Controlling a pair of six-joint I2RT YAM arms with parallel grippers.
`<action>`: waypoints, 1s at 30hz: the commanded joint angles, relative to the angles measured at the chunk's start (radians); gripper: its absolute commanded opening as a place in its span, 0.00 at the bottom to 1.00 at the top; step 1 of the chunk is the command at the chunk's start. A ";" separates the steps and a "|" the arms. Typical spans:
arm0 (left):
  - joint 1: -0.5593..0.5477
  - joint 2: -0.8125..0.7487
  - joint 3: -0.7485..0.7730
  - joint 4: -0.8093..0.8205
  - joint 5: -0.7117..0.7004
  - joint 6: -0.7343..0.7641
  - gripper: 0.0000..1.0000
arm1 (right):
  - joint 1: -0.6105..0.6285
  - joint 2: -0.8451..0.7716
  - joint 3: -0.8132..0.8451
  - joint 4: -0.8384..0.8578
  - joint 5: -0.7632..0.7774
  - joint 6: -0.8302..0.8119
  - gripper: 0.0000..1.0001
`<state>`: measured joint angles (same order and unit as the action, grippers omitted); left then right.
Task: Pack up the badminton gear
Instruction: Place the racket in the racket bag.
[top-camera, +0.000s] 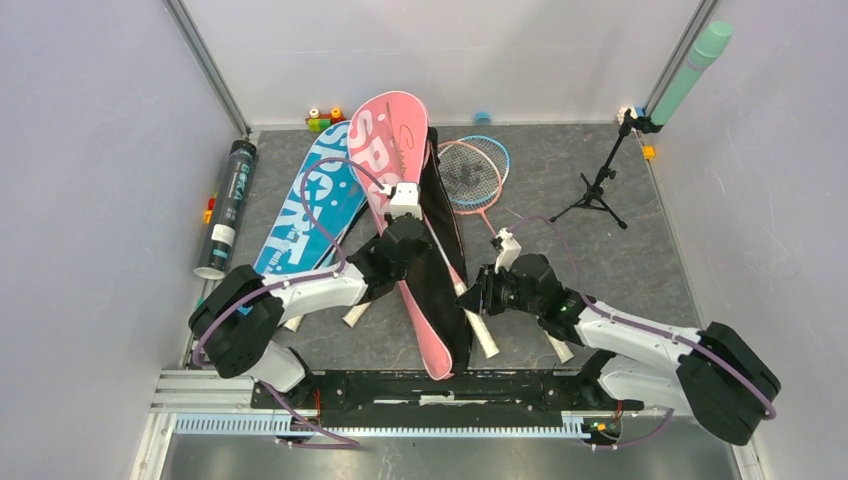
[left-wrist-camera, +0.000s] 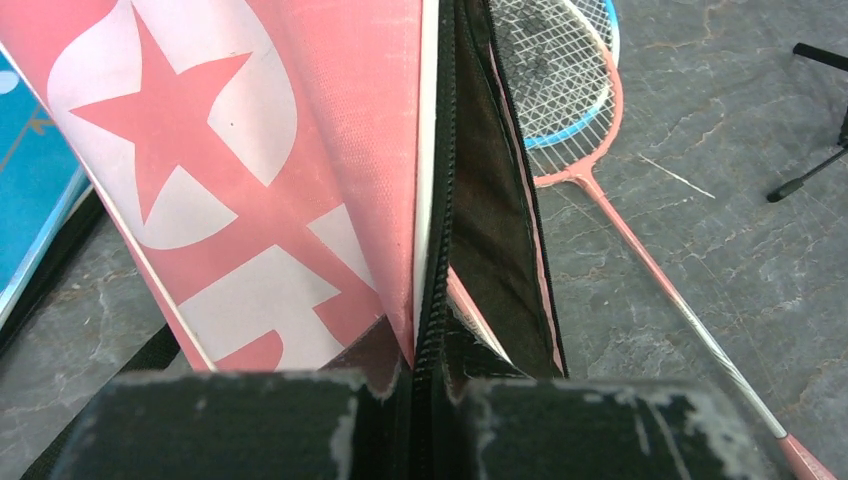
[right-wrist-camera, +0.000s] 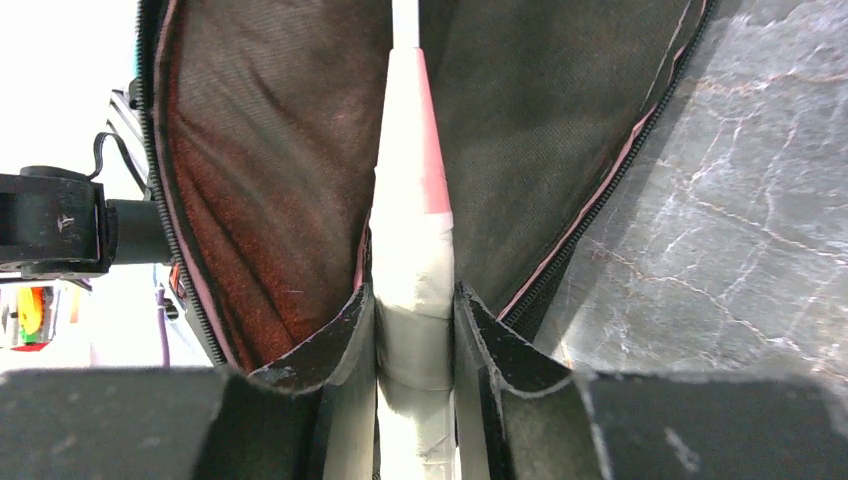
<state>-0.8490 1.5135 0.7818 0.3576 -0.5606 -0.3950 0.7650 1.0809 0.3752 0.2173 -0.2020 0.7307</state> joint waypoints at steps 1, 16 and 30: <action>-0.095 -0.089 -0.082 0.036 0.121 -0.146 0.02 | -0.009 0.054 0.100 0.409 0.165 0.130 0.00; -0.096 -0.177 -0.189 0.060 0.101 -0.237 0.29 | 0.054 0.169 0.061 0.669 0.263 0.232 0.00; -0.096 -0.159 -0.217 -0.271 0.111 -0.374 0.68 | 0.059 0.458 0.089 0.895 0.142 0.297 0.00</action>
<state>-0.9314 1.3224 0.5823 0.2340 -0.5171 -0.6952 0.8257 1.4757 0.3706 0.8646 -0.0437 1.0061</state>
